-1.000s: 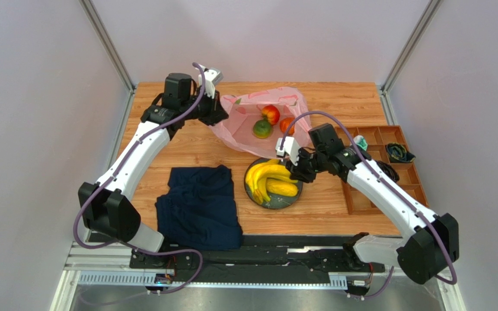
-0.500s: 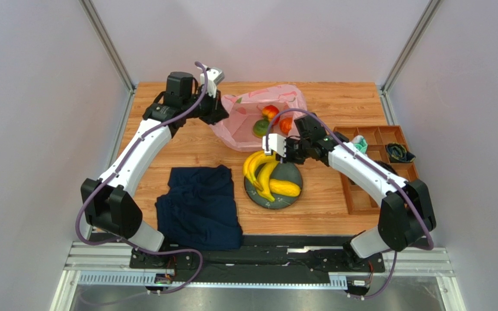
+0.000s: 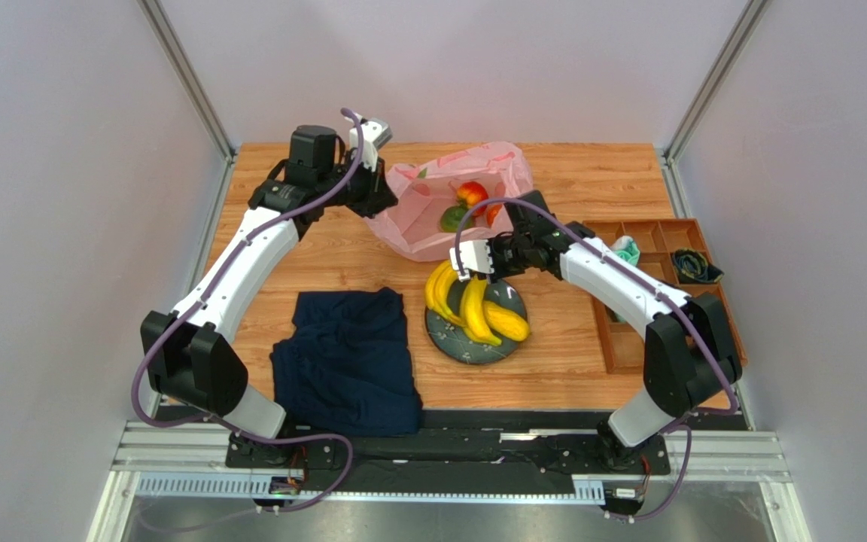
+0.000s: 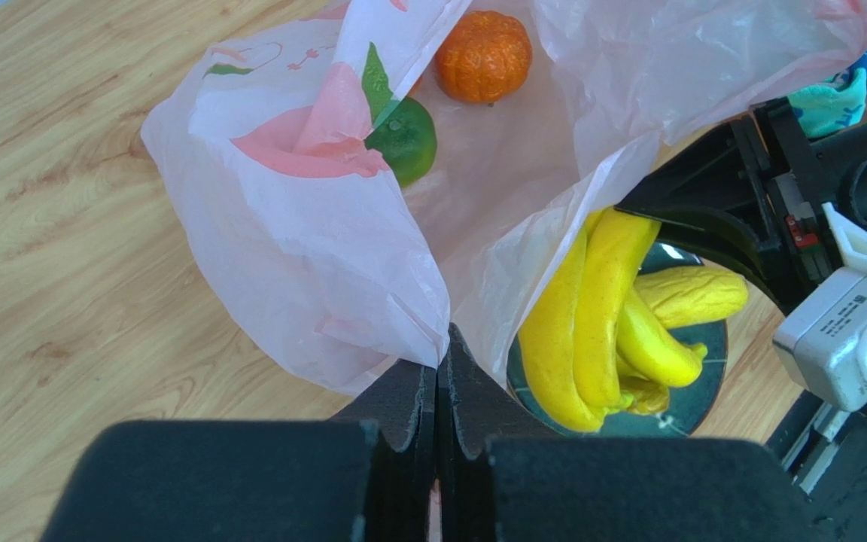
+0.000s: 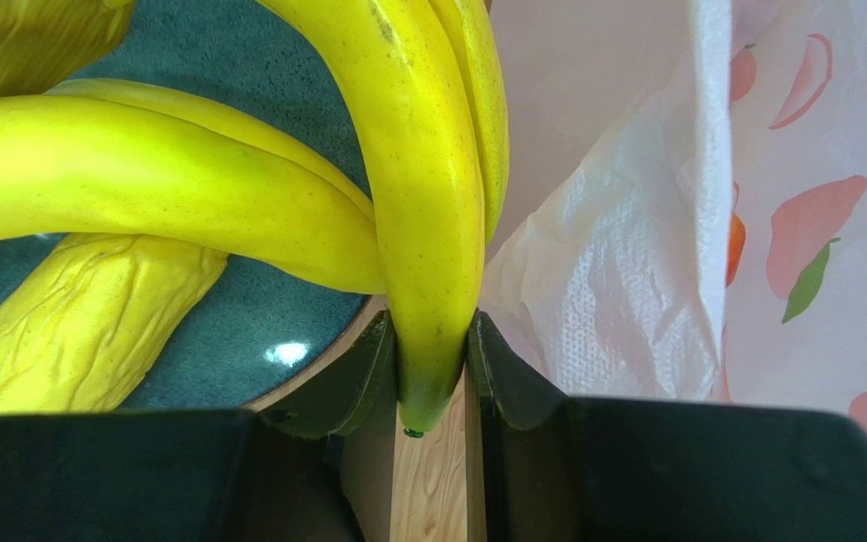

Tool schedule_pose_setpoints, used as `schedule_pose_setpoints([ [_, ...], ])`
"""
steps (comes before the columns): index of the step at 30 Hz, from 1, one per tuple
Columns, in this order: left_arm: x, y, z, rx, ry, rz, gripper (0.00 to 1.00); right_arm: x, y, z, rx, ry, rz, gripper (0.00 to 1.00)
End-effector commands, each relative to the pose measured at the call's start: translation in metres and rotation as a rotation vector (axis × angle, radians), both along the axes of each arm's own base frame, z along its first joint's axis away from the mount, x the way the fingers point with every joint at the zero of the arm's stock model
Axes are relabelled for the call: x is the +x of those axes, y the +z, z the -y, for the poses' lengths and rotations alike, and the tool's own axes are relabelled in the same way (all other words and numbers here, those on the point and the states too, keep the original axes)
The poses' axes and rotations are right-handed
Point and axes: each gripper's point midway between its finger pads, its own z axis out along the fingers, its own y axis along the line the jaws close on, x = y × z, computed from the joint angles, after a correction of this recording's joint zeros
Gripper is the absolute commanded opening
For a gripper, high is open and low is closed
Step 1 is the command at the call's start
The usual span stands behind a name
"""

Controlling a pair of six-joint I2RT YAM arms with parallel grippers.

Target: Take the fake fruits out of the plastic bag

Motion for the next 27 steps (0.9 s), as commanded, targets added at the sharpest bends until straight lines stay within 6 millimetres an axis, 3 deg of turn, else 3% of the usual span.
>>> schedule_pose_setpoints([
  [1, 0.004, 0.012, 0.0, 0.0, -0.01, 0.043, 0.0, 0.021, 0.006, -0.005, -0.001, 0.076, 0.084, 0.02],
  [4, 0.005, 0.012, 0.001, -0.003, -0.011, 0.04, 0.0, 0.021, 0.004, -0.006, -0.008, 0.069, 0.052, 0.02],
  [10, 0.003, 0.01, -0.001, 0.004, -0.012, 0.042, 0.0, 0.001, -0.001, -0.008, 0.003, 0.139, 0.018, 0.04],
  [18, 0.0, 0.008, 0.0, -0.006, -0.018, 0.03, 0.0, -0.011, -0.021, -0.012, -0.048, 0.131, -0.027, 0.07],
  [27, -0.004, 0.007, -0.001, -0.007, -0.02, 0.032, 0.0, -0.029, -0.036, -0.011, -0.103, 0.129, -0.116, 0.2],
])
